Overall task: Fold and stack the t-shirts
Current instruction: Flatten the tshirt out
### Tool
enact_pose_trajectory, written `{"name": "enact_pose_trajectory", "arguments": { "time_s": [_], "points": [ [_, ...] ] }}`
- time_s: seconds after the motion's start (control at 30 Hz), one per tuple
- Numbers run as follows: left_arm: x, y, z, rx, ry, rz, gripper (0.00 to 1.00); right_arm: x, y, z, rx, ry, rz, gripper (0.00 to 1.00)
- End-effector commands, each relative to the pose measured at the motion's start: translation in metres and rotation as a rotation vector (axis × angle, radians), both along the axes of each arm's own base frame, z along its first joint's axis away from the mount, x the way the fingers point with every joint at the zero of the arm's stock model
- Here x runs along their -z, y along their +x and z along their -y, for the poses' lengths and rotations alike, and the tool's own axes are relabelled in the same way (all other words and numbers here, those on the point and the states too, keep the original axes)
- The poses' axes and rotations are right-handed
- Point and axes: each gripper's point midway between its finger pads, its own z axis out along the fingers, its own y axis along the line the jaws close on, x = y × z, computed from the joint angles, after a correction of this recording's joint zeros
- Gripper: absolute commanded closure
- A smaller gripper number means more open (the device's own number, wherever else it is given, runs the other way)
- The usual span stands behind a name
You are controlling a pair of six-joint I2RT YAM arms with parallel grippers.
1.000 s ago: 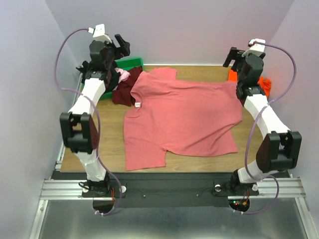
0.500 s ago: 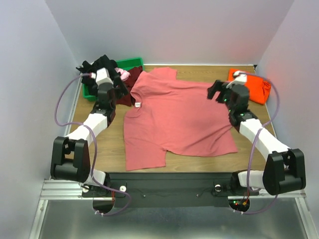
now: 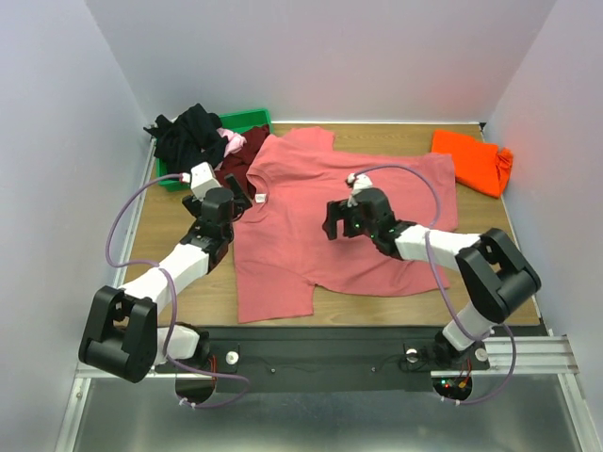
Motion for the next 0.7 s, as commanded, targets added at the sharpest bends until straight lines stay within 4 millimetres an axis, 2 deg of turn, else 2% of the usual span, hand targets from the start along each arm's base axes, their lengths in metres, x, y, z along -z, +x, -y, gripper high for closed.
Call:
{"name": "enact_pose_trajectory", "arguments": {
  "time_s": [0.0, 0.03, 0.13, 0.17, 0.2, 0.27, 0.37, 0.4, 0.5, 0.53, 0.67],
  "points": [
    [-0.015, -0.001, -0.008, -0.052, -0.030, 0.065, 0.01, -0.021, 0.012, -0.030, -0.033, -0.003, 0.091, 0.00],
    [-0.013, 0.001, -0.006, -0.043, -0.029, 0.059, 0.01, -0.008, 0.008, -0.038, -0.047, -0.034, 0.073, 0.00],
    [-0.009, 0.005, 0.000, -0.018, -0.026, 0.044, 0.01, 0.000, 0.009, -0.050, -0.048, -0.105, 0.077, 0.00],
    [-0.009, 0.006, 0.002, -0.010, -0.030, 0.042, 0.01, 0.013, 0.008, -0.052, -0.054, -0.137, 0.057, 0.01],
    [-0.007, 0.007, 0.005, 0.006, -0.034, 0.037, 0.01, 0.011, 0.009, -0.060, -0.057, -0.158, 0.066, 0.01],
    [-0.006, 0.007, 0.006, 0.010, -0.037, 0.035, 0.01, 0.026, 0.008, -0.064, -0.064, -0.205, 0.049, 0.00],
    [-0.005, 0.004, 0.003, -0.005, -0.038, 0.039, 0.01, 0.031, 0.009, -0.073, -0.058, -0.273, 0.054, 0.00],
    [-0.005, 0.003, 0.003, -0.002, -0.041, 0.041, 0.01, 0.043, 0.008, -0.067, -0.034, -0.331, 0.038, 0.00],
    [-0.010, 0.000, 0.004, 0.005, -0.050, 0.055, 0.01, 0.049, 0.020, -0.057, 0.046, -0.399, 0.036, 0.00],
    [-0.014, 0.000, 0.004, 0.006, -0.057, 0.069, 0.01, 0.058, 0.019, -0.053, 0.052, -0.429, 0.018, 0.00],
    [-0.015, -0.004, 0.005, 0.013, -0.073, 0.075, 0.01, 0.073, 0.024, -0.056, 0.050, -0.459, -0.006, 0.00]
  ]
}}
